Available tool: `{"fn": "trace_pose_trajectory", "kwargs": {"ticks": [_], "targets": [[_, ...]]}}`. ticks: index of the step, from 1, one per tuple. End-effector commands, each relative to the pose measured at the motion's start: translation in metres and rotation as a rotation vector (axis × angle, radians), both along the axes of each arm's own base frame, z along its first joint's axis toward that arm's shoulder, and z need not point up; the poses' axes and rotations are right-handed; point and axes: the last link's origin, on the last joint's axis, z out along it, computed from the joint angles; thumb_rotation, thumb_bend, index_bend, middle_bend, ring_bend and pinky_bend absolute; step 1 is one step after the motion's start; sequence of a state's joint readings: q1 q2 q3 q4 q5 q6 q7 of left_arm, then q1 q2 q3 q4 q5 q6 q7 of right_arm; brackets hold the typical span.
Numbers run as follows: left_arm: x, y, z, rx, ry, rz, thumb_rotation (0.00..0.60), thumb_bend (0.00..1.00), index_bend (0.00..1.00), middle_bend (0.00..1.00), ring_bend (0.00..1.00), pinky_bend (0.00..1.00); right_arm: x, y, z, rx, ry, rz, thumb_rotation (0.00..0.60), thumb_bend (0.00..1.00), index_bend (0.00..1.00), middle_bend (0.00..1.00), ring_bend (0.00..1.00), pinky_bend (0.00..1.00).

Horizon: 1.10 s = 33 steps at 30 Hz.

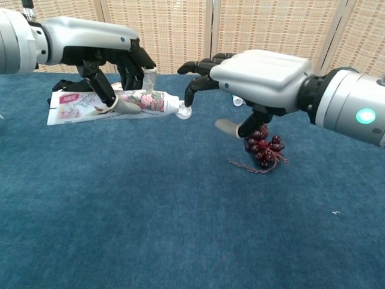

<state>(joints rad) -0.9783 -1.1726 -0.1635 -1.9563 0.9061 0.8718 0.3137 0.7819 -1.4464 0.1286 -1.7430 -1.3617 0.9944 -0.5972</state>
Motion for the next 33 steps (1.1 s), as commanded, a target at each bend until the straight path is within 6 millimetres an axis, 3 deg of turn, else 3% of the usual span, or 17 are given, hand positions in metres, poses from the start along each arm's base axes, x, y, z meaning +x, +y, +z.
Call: {"fn": "trace_pose_trajectory", "kwargs": {"ticks": [1,12,21,28,33], "targets": [[0.001,-0.001,0.0,-0.006,-0.005,0.0,0.6,0.38,0.58,0.72,0.48,0.34,0.0,-0.001,-0.001,0.002,-0.002,-0.002,0.6,0.39,0.29,0.01,0.0,0.0],[-0.002,-0.002,0.002,-0.007,0.0,0.001,0.6,0.38,0.58,0.72,0.48,0.34,-0.001,0.0,0.0,0.008,-0.02,-0.01,0.6,0.39,0.29,0.01,0.0,0.0],[-0.022,0.009,-0.008,0.047,0.086,-0.01,0.6,0.38,0.56,0.7,0.47,0.34,-0.017,0.008,0.045,-0.083,-0.101,-0.024,0.6,0.39,0.29,0.01,0.0,0.0],[-0.046,0.014,-0.028,0.038,0.142,0.028,0.6,0.37,0.52,0.64,0.45,0.34,-0.041,0.01,0.083,-0.182,-0.118,-0.078,0.6,0.39,0.29,0.01,0.0,0.0],[-0.063,0.017,-0.047,0.02,0.165,0.063,0.6,0.37,0.5,0.62,0.41,0.34,-0.058,0.015,0.098,-0.218,-0.106,-0.112,0.6,0.39,0.29,0.01,0.0,0.0]]}}
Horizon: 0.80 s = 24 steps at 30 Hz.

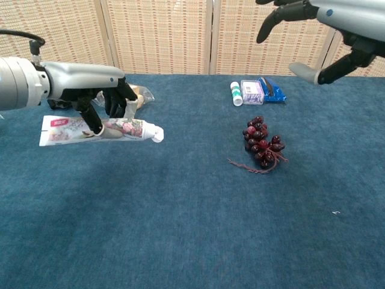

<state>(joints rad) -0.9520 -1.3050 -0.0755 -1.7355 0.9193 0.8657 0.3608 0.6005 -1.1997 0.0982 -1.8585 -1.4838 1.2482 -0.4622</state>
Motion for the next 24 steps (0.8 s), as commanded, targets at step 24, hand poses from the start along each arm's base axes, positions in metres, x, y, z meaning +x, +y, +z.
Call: {"fn": "trace_pose_trajectory", "kwargs": {"ticks": [24], "targets": [[-0.096,-0.03,0.044,0.32,-0.068,0.159,0.6,0.37,0.25,0.32,0.15,0.25,-0.096,0.03,0.056,-0.144,0.034,-0.311,0.6,0.39,0.22,0.01,0.0,0.0]]}}
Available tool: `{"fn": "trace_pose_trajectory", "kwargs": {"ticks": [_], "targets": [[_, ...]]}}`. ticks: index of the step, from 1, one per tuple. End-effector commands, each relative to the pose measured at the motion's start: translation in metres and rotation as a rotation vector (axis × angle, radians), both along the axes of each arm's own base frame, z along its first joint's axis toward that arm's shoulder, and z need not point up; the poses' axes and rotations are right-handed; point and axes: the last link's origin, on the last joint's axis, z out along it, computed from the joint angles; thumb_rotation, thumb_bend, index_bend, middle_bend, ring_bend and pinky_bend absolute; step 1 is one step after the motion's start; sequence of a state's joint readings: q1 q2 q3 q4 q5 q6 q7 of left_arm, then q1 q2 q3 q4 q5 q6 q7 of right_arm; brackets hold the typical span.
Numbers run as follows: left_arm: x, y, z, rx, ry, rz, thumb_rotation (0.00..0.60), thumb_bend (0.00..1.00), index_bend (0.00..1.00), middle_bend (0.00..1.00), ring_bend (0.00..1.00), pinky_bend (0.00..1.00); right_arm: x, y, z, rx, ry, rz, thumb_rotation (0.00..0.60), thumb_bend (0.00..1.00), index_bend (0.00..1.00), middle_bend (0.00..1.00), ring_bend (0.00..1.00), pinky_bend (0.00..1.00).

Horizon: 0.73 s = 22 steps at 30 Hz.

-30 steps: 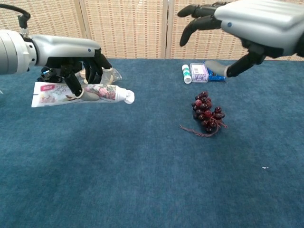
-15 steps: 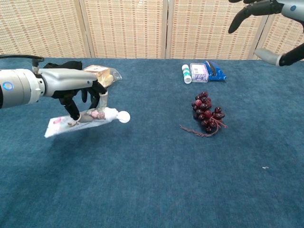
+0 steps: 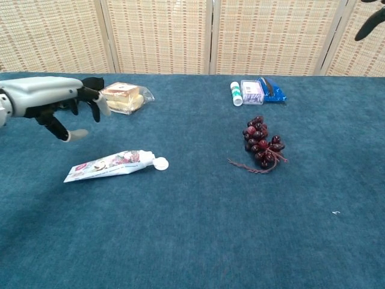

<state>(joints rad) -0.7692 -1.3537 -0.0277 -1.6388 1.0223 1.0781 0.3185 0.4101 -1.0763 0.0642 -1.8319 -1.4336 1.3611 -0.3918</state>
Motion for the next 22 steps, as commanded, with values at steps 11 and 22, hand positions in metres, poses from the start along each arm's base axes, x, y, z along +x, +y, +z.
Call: {"fn": "trace_pose_trajectory", "kwargs": {"ticks": [11,22], "targets": [[-0.096,-0.092,0.076,0.384,-0.062,0.135,0.6,0.36,0.25,0.27,0.15,0.23,-0.067,0.046,0.025,-0.091,-0.022,-0.27,0.6,0.39,0.06,0.01,0.0,0.0],[-0.108,-0.137,0.086,0.465,-0.059,0.175,0.6,0.36,0.25,0.27,0.14,0.21,-0.08,0.069,0.023,-0.12,-0.029,-0.336,0.6,0.35,0.04,0.01,0.0,0.0]]}}
